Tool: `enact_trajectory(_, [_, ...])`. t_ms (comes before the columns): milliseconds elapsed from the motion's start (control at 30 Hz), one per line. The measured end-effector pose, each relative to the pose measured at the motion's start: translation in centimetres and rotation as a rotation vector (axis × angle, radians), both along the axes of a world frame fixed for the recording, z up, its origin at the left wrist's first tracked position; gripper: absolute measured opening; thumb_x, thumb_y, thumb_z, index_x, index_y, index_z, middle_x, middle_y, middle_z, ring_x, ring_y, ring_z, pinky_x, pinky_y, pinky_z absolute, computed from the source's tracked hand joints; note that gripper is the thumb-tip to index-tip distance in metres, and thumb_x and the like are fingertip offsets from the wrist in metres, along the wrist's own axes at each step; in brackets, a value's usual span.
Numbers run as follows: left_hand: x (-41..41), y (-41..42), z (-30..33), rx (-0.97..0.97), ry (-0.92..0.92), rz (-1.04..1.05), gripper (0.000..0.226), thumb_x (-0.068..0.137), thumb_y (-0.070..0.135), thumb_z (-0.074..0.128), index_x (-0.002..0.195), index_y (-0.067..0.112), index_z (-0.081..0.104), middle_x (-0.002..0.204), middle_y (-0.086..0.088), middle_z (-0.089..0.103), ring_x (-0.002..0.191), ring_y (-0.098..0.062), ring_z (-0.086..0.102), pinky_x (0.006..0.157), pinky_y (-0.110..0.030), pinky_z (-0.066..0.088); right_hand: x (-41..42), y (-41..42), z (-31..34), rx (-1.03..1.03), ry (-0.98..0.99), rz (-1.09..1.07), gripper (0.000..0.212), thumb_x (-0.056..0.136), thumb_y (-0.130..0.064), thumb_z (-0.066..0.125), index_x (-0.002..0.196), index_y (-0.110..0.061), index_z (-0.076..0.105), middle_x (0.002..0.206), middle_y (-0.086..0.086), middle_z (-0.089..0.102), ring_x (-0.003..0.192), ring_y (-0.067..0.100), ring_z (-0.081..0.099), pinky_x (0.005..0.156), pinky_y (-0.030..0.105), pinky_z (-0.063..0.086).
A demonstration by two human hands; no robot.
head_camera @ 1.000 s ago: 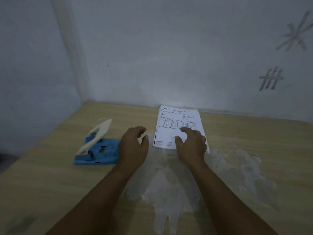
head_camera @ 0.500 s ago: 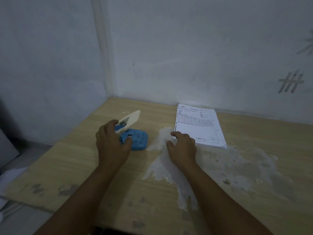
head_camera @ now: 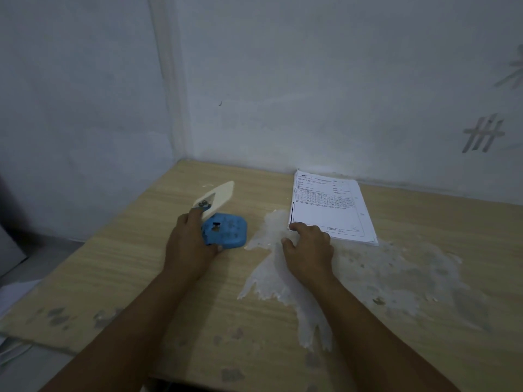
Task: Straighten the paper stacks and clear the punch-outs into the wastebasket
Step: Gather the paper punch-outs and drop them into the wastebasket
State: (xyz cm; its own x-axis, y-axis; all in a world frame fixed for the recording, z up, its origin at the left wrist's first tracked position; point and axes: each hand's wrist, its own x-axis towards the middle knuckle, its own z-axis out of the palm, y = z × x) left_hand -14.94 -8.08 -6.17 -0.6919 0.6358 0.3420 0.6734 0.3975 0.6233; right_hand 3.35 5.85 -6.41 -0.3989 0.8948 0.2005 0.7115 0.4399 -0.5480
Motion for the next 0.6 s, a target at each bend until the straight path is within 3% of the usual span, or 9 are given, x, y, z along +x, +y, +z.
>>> enact_trajectory(133, [-0.2,0.2,0.3,-0.015,-0.013,0.017,0.082,0.065,0.025,0.087,0.135,0.019,0.044,0.119,-0.007,0.053,0.103,-0.026,0.058,0.077,-0.034,0.048,0.2,0.1,-0.2,0.002,0.01,0.01,0.038,0.092,-0.038,0.057,0.129,-0.029,0.057,0.13,0.005,0.057,0.124,0.029,0.044,0.099,0.042,0.039])
enact_trajectory(233, [-0.2,0.4,0.8,-0.008,-0.02,0.03,0.064,0.076,0.018,0.079,0.132,0.017,0.049,0.118,-0.008,0.058,0.104,-0.027,0.059,0.076,-0.031,0.044,0.3,0.2,-0.2,0.002,0.013,0.019,0.039,0.092,-0.038,0.057,0.13,-0.029,0.057,0.131,0.005,0.056,0.124,0.029,0.044,0.1,0.042,0.039])
enact_trajectory(433, [-0.4,0.2,1.9,-0.031,-0.103,-0.062,0.056,0.088,0.01,0.066,0.141,0.016,0.048,0.131,-0.01,0.058,0.112,-0.023,0.056,0.082,-0.024,0.037,-0.4,0.5,0.3,-0.006,0.051,0.046,0.038,0.092,-0.038,0.058,0.129,-0.028,0.058,0.129,0.005,0.056,0.123,0.027,0.045,0.099,0.041,0.041])
enact_trajectory(600, [-0.6,-0.5,2.1,0.001,-0.103,-0.112,0.047,0.091,0.006,0.062,0.136,0.016,0.054,0.129,-0.007,0.06,0.099,-0.01,0.048,0.08,-0.023,0.037,-1.2,0.2,0.6,-0.001,0.047,0.073,0.038,0.092,-0.038,0.057,0.129,-0.029,0.057,0.127,0.004,0.058,0.122,0.026,0.046,0.099,0.04,0.041])
